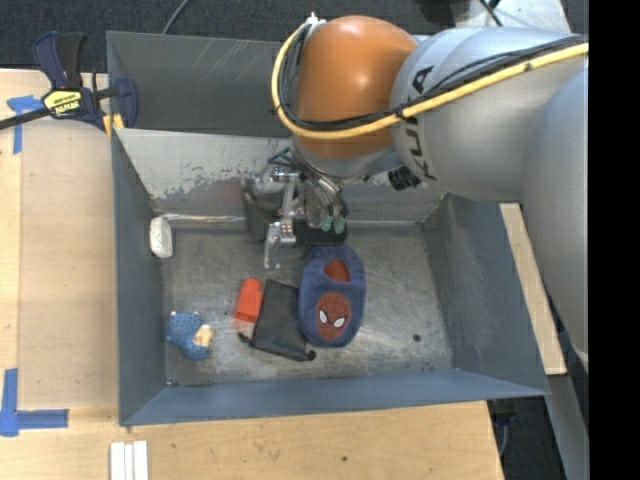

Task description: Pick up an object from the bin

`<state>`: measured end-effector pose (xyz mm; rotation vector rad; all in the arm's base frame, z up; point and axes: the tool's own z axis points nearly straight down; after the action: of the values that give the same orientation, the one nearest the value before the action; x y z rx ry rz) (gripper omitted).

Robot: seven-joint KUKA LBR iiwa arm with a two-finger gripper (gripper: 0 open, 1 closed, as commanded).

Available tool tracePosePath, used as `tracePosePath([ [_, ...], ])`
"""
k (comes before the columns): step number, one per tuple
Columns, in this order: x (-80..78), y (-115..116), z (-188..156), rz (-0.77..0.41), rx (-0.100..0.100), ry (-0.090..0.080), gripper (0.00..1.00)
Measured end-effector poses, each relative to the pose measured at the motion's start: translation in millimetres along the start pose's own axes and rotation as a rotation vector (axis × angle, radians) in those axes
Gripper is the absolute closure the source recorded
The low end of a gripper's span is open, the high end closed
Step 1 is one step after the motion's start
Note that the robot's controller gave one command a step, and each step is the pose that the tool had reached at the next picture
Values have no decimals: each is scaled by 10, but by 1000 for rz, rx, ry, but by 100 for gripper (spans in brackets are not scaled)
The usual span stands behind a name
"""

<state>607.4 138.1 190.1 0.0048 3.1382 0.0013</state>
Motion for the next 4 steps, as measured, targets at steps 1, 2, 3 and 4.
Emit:
tracePosePath([
  [1, 406, -661, 1152, -362, -6, -8, 0],
  [2, 365, -667, 1117, -361, -3, -23, 100],
  [3, 503, -321, -554, -363, 0, -10, 100],
  [4, 516, -335, -502, -360, 0, 0, 0],
])
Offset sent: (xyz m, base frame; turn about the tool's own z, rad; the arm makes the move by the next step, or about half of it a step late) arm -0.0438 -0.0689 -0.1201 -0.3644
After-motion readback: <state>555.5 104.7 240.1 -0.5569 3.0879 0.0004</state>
